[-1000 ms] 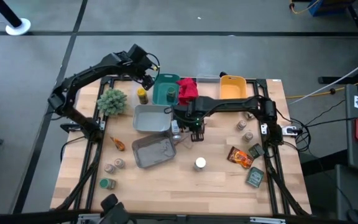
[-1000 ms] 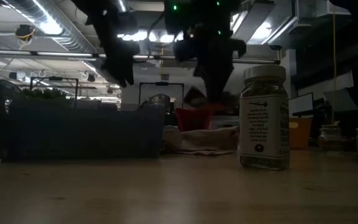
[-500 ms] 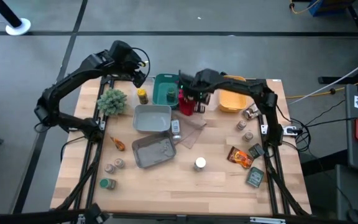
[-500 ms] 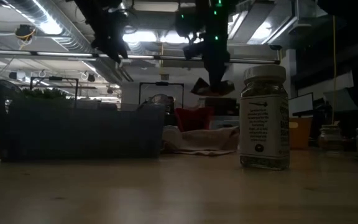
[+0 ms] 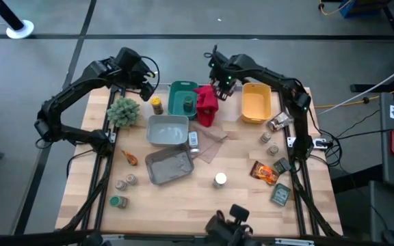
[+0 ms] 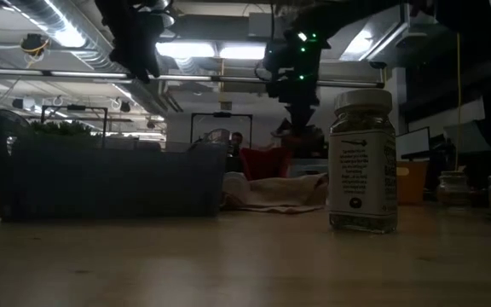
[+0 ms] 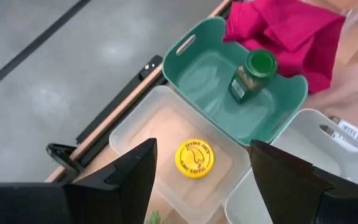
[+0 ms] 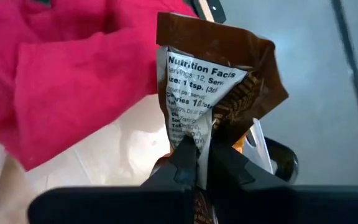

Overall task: Sort spices by type
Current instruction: Put the orange seasoning pack into the right transparent bin

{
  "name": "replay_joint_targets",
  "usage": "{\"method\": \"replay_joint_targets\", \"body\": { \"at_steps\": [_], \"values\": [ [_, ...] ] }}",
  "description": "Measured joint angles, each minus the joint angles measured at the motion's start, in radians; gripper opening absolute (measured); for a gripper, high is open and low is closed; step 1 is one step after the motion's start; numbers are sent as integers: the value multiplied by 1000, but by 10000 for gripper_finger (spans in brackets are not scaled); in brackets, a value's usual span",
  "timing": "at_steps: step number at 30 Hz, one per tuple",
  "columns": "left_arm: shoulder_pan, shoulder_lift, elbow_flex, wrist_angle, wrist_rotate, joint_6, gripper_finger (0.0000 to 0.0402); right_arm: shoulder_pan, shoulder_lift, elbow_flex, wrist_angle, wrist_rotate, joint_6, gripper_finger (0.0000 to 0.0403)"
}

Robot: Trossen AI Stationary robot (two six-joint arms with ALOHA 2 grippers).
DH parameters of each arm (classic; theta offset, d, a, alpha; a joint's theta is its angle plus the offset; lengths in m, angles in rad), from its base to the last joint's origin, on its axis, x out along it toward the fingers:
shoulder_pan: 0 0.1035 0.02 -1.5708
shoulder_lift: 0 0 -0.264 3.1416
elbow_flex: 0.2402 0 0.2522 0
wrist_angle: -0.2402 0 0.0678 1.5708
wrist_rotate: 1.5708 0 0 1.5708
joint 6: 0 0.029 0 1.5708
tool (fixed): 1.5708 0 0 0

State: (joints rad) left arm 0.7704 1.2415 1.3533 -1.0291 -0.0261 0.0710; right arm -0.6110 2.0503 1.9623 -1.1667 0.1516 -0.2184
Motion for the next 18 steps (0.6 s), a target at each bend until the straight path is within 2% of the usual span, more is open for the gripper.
{"method": "replay_joint_targets", "body": {
  "at_steps": [5, 18],
  "values": [
    [-24, 0, 0, -37, 0, 2, 241, -35, 2, -64, 59, -55, 5, 28],
    [-115, 0, 0, -122, 0, -8, 241, -38, 4, -231, 244, -55, 4, 31]
  ]
}}
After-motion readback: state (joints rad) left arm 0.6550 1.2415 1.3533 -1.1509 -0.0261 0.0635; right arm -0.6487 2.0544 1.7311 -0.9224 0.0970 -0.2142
